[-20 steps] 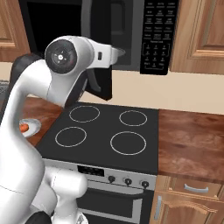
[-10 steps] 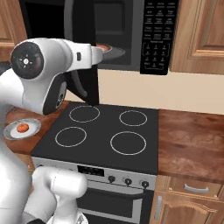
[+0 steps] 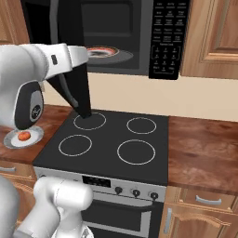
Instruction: Pick the squash from the counter and place it in the microwave. Then turn on the microwave.
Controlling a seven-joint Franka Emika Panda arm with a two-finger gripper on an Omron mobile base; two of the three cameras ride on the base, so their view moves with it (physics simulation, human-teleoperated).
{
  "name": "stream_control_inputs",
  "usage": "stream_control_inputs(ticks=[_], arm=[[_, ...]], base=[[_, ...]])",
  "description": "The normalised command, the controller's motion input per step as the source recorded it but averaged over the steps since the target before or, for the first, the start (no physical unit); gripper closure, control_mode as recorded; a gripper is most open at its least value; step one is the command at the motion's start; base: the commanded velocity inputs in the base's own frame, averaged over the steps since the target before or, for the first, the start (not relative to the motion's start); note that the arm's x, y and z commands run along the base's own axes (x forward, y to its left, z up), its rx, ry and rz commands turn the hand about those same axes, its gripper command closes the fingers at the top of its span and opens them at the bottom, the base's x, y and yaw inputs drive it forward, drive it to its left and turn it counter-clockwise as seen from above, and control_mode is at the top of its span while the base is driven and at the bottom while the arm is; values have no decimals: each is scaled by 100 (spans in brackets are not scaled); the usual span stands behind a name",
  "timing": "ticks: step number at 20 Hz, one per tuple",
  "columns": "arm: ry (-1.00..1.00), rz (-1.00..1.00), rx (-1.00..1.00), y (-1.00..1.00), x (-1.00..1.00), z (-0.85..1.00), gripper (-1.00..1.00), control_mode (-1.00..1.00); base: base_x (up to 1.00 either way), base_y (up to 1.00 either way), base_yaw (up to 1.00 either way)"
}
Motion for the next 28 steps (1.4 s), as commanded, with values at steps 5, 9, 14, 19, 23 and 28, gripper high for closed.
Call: stream_control_inputs(ticks=[5,9,14,19,23,28], arm=[[0,-19,-5,22,-39,8,100,-100],[0,-21,-2,24,-33,6,100,-100],[0,-19,-1,21,-25,3,100,-100],[0,-16,-1,15,-19,0,100,-100],[0,-19,0,16,-23,0,100,-100],[0,-18,0,20,-23,0,100,-100]], base=[[0,0,0],[0,0,0],[0,0,0],[0,0,0],[0,0,0],[0,0,0]])
